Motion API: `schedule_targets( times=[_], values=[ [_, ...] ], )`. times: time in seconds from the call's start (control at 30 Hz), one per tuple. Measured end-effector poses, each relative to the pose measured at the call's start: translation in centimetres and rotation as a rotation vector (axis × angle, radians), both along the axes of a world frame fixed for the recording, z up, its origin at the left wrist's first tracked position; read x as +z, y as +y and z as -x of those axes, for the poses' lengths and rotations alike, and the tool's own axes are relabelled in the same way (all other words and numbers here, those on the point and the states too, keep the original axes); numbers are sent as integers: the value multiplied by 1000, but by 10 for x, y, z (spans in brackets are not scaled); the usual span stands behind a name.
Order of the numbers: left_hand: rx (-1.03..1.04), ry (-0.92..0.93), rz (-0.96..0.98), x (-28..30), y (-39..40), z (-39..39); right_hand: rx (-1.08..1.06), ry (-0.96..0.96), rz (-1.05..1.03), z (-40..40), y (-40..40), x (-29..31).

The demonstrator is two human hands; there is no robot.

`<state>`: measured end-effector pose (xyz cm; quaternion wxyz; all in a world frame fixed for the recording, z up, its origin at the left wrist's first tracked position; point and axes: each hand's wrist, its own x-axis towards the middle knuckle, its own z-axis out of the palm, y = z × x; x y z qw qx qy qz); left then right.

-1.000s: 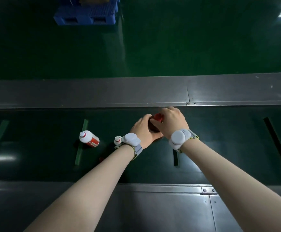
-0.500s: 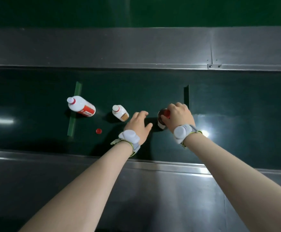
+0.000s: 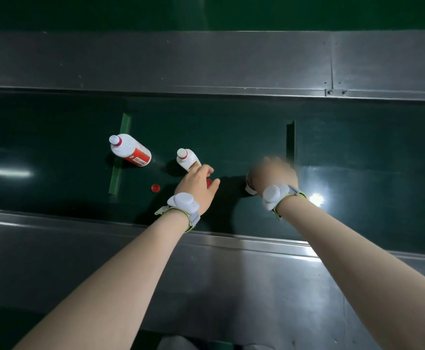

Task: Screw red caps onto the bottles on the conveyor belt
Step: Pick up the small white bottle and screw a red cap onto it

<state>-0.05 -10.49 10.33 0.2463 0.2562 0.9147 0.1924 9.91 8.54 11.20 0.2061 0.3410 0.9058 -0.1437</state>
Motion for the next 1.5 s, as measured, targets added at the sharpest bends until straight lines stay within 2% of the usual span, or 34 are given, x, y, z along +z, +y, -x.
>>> schedule_targets(
  times=[0.1, 0.2, 0.43, 0.7, 0.9, 1.07, 1.3, 1.5],
  values=[
    [38, 11, 3, -8, -21, 3, -2, -22, -105, 5, -14, -2],
    [62, 21, -5, -10, -34, 10, 55, 53, -148, 12, -27, -3],
    [130, 23, 68, -26, -68, 49, 171, 143, 3, 54, -80, -16],
    [191, -19, 77, -64, -82, 85, 58, 39, 205, 98, -111, -70],
    [173, -28, 47, -97, -72, 92, -37, -81, 222, 110, -112, -116],
    [178, 21, -33, -108, -56, 94, -34, -120, 215, 110, -111, -139],
    [181, 56, -177, -103, -42, 101, -85, 19, 214, 107, -110, -131],
    [213, 65, -224, -68, -47, 104, -96, 397, 176, 106, -103, -63]
  ],
)
